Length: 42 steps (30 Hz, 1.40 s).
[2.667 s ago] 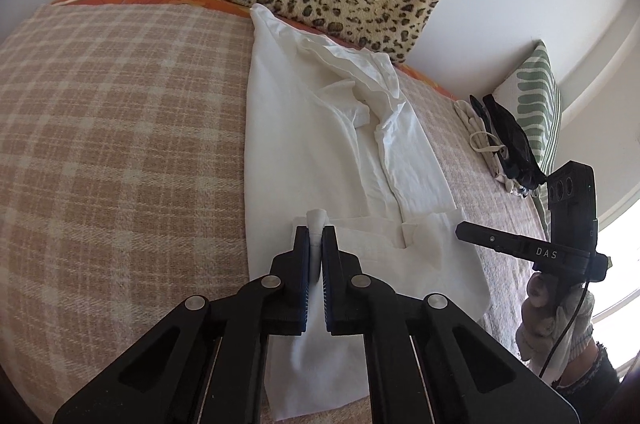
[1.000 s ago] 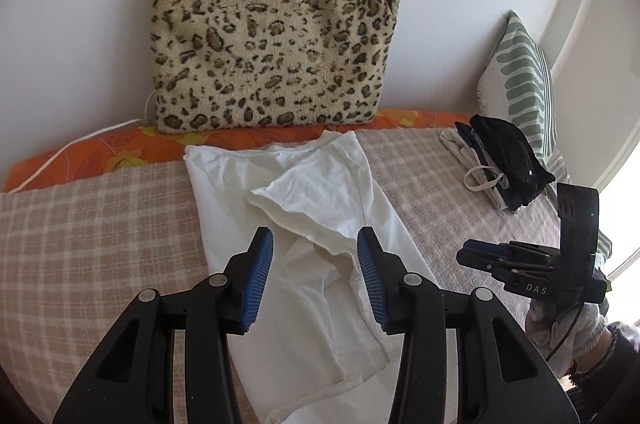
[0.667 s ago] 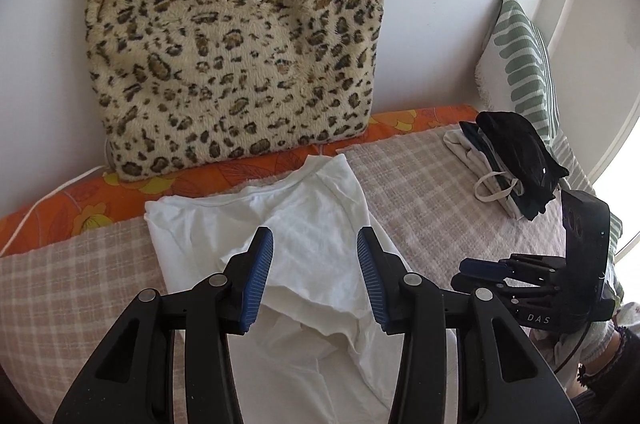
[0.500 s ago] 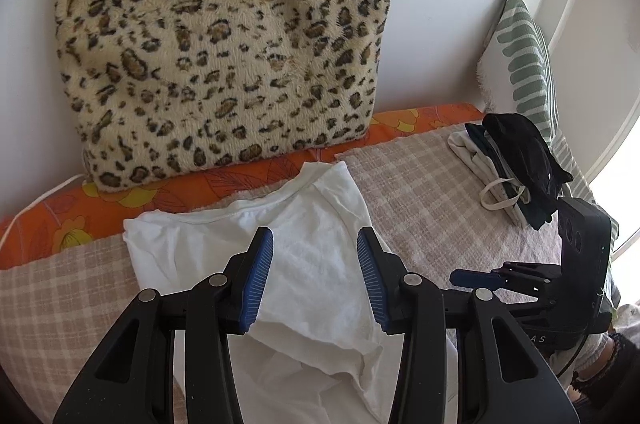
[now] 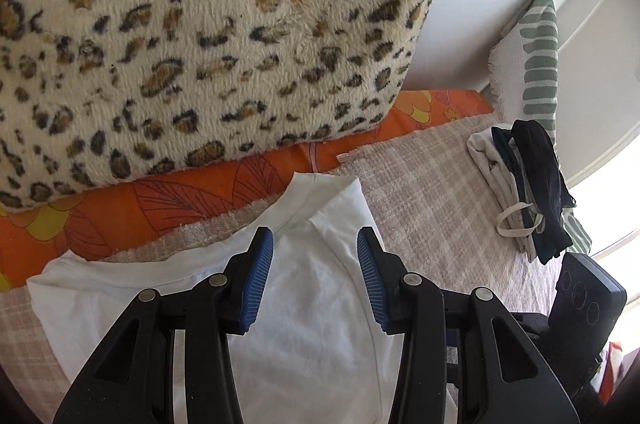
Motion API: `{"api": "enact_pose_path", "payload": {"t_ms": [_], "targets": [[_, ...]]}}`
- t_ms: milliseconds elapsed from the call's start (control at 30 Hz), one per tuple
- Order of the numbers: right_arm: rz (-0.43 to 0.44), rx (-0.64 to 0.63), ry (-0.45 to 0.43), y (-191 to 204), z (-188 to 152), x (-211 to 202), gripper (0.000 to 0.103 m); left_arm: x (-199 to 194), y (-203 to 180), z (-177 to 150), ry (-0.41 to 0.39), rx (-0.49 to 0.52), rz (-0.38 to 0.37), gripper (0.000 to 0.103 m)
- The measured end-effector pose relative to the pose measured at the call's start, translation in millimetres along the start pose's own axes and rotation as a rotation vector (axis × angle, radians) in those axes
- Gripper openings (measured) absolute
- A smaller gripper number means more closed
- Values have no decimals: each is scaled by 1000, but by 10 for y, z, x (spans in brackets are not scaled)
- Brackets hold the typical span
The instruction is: Fold small clothes
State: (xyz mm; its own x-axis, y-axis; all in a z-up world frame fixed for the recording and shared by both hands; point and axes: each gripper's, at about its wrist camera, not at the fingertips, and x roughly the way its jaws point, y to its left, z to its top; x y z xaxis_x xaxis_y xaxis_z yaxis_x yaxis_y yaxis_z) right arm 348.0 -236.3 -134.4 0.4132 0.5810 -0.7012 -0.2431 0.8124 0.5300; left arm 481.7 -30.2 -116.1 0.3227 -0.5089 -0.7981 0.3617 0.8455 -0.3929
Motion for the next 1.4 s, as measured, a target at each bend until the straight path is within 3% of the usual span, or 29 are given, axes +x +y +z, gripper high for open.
{"api": "enact_pose_path", "payload": {"t_ms": [333, 367, 400, 433, 500, 567, 800, 900, 1033, 1167, 1233, 1300, 1367, 1400], "targets": [[0, -9, -20, -20, -3, -10, 36, 234, -87, 12, 10, 75, 26, 42], [-6, -12, -21, -17, 1, -5, 35, 251, -108, 3, 9, 92, 40, 37], [-14, -14, -22, -14, 3, 0, 34, 269, -127, -8, 9, 108, 49, 19], [-18, -15, -23, -13, 5, 2, 32, 287, -143, -18, 9, 119, 65, 10], [-30, -16, -25, -8, 12, 15, 26, 294, -162, -38, -10, 134, 90, 4], [-24, -18, -6, -5, 5, 48, 11, 266, -169, -48, -31, 140, 103, 4], [-51, -6, -22, -20, -3, 42, 3, 153, -72, -35, -72, 115, 158, 3], [-69, 2, -24, -32, 1, 49, 0, 166, 3, -51, -64, 99, 227, 3], [-70, 10, -30, -49, -2, 32, 0, -23, 106, -25, -98, 43, 230, 3], [-39, 25, -22, -79, -2, -1, 3, -485, 179, -70, -153, 34, 208, 9], [-12, 40, -28, -109, 0, -42, 5, -736, 282, -141, -183, 14, 209, 20], [21, 59, -35, -147, 18, -83, 14, -926, 448, -226, -185, -19, 201, 52], [27, 77, -44, -177, 36, -110, 29, -1096, 641, -333, -198, -56, 195, 53], [33, 82, -41, -188, 45, -106, 30, -1167, 745, -401, -194, -70, 200, 53]]}}
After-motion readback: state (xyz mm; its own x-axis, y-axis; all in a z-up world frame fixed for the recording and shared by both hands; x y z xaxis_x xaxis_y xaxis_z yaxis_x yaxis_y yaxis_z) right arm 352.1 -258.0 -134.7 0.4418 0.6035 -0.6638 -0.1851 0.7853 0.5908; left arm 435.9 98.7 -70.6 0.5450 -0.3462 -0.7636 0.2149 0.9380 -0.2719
